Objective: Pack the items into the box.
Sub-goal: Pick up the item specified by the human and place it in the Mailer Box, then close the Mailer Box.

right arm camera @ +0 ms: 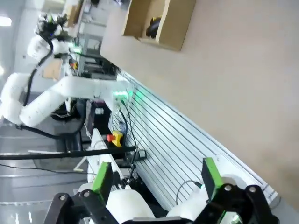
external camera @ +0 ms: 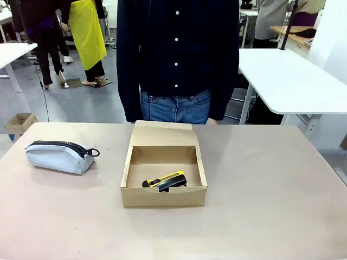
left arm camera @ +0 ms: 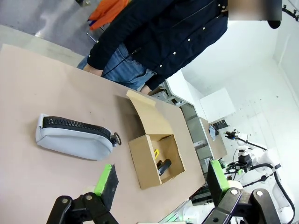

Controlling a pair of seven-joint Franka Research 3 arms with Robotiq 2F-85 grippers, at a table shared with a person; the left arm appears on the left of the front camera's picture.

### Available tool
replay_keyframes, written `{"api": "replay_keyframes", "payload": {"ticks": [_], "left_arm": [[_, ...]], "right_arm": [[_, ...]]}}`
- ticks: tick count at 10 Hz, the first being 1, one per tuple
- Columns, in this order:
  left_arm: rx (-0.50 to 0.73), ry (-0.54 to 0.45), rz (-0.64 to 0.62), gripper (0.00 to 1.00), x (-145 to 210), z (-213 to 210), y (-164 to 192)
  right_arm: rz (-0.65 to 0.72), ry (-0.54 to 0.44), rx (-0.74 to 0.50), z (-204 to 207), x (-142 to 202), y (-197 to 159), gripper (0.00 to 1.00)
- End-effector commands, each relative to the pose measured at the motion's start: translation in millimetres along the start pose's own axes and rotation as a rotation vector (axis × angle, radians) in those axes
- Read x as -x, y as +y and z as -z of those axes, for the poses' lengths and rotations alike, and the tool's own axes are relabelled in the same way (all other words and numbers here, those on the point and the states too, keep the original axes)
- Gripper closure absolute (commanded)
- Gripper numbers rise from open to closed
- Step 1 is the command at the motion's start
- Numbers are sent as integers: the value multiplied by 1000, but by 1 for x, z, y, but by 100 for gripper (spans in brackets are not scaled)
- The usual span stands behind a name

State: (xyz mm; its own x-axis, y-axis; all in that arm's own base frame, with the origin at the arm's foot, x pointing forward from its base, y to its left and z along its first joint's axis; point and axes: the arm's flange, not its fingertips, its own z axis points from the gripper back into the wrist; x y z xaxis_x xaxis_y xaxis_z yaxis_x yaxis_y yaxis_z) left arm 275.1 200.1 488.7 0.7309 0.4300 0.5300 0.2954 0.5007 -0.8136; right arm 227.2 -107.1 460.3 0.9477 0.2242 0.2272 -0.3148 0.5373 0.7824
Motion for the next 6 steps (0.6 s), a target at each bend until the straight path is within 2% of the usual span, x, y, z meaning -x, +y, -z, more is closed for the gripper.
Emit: {"api": "replay_keyframes", "payload": {"ticks": [1,6], "left_arm": [[22,-18,19,0,1,1,-1],[22,-18,19,0,1,1,-1]], "right_arm": [[-43,46,13,7,-7,5,0],[-43,46,13,7,-7,5,0]]}}
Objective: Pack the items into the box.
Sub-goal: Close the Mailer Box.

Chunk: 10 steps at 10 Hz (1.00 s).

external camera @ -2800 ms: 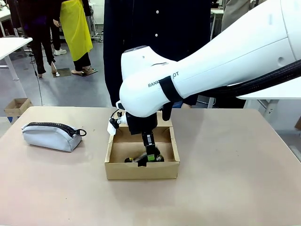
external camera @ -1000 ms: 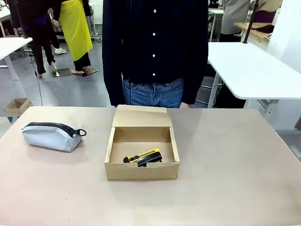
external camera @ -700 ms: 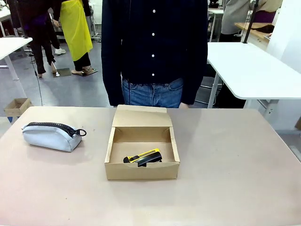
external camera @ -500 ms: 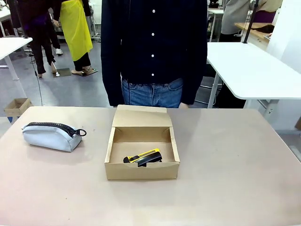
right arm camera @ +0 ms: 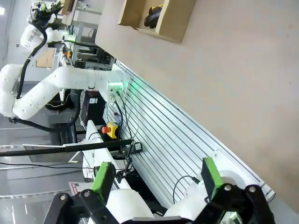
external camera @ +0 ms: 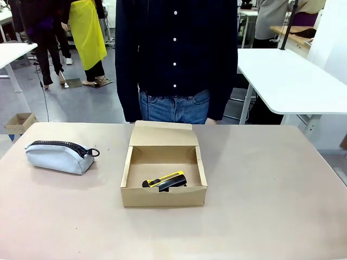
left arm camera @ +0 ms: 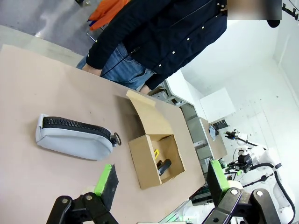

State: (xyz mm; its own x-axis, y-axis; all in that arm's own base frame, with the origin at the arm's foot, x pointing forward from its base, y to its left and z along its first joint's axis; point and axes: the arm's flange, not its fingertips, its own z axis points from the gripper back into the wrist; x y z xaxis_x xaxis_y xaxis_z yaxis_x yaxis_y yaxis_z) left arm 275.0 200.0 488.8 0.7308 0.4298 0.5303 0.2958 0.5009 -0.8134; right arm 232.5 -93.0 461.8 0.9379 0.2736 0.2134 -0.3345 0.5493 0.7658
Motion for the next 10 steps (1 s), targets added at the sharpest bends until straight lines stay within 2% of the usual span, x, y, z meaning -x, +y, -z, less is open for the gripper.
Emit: {"api": "replay_keyframes", "payload": {"ticks": [1,10], "left_arm": [[22,-18,19,0,1,1,-1],[22,-18,19,0,1,1,-1]], "right_arm": [[-24,-2,-7,-3,2,-2,0],[-24,-2,-7,-3,2,-2,0]]}}
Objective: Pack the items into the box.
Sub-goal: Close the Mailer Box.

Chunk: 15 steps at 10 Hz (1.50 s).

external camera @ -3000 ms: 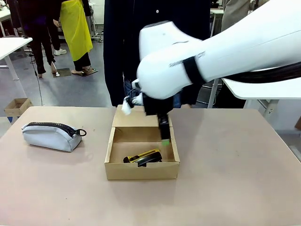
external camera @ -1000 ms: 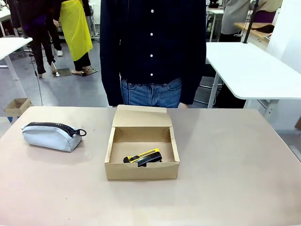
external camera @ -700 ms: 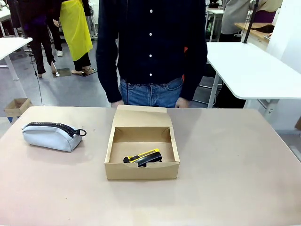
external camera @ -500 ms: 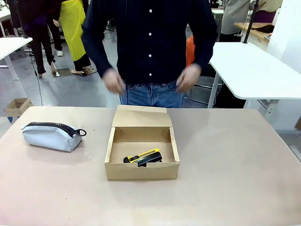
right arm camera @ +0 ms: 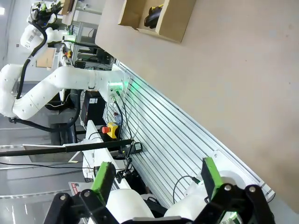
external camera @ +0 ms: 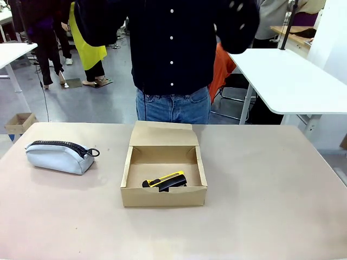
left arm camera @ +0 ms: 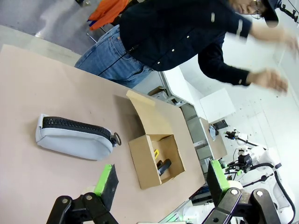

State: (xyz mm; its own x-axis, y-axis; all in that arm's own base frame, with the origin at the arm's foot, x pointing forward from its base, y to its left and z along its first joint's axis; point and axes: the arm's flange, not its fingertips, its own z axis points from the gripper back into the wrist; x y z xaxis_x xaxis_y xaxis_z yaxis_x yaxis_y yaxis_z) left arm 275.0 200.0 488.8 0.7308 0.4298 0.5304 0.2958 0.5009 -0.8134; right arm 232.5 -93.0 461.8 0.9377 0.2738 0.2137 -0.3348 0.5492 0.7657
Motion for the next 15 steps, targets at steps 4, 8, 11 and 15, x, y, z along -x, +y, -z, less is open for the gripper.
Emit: {"api": "replay_keyframes", "payload": {"ticks": [4,8,11,15], "left_arm": [[21,-18,19,0,1,1,-1],[21,-18,19,0,1,1,-1],[21,-18,19,0,1,1,-1],[6,42,23,0,3,25,-17]], "right_arm": [[-24,-2,-7,-3,2,-2,0],[-24,-2,-7,-3,2,-2,0],[-24,-2,-7,-3,2,-2,0],[-32,28,6,21,-24,10,0]]}}
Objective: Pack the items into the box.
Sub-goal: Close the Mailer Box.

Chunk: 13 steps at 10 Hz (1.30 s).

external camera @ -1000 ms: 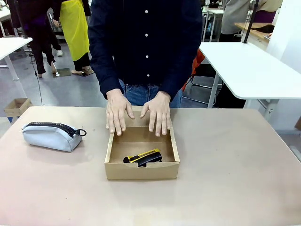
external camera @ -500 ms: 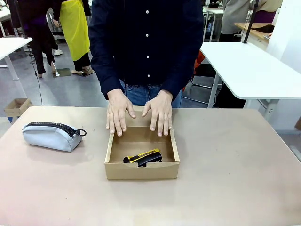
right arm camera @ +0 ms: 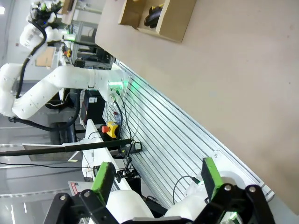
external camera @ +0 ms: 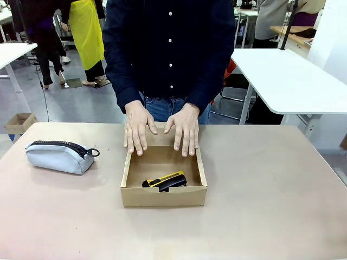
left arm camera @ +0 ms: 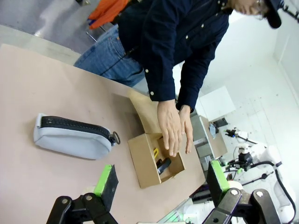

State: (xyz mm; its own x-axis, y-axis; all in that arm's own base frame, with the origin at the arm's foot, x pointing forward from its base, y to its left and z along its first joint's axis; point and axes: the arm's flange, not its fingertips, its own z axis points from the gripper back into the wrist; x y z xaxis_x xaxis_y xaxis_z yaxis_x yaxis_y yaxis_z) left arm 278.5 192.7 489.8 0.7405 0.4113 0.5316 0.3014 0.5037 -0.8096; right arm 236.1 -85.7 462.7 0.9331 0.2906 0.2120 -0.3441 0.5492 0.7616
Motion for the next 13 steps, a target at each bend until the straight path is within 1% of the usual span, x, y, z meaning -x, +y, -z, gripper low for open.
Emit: {"api": "replay_keyframes", "payload": {"ticks": [1,2,3,4,5,6,7,8,9,10,11,12,13], "left_arm": [[27,89,21,0,3,48,-31],[-29,64,-35,0,6,85,-44],[-49,86,-69,0,16,125,-55],[-59,108,-81,0,26,157,-59],[-47,147,-107,0,39,180,-58],[-93,188,-122,0,45,192,-50],[-202,296,-173,0,27,168,-30],[-70,182,-91,0,14,191,-63],[-70,182,-91,0,14,191,-63],[-127,235,-128,0,20,199,-44],[-143,221,-131,0,31,235,-36],[-115,268,-183,0,34,261,-28],[-122,263,-181,0,34,284,-17]], "right_arm": [[-89,1,-12,42,-47,21,0],[-156,-100,-17,76,-78,40,0],[-213,-139,-70,123,-107,61,0],[-214,-140,-98,162,-123,72,0],[-199,-127,-109,189,-133,73,0],[-160,-128,-104,186,-135,64,0],[-180,-121,-96,145,-137,90,0],[-180,-121,-96,145,-137,90,0],[-180,-121,-96,145,-137,90,0],[-164,-114,-97,172,-146,86,0],[-146,-143,-77,185,-167,78,0],[-146,-230,-106,186,-178,65,0],[-148,-332,-83,187,-191,51,0]]}}
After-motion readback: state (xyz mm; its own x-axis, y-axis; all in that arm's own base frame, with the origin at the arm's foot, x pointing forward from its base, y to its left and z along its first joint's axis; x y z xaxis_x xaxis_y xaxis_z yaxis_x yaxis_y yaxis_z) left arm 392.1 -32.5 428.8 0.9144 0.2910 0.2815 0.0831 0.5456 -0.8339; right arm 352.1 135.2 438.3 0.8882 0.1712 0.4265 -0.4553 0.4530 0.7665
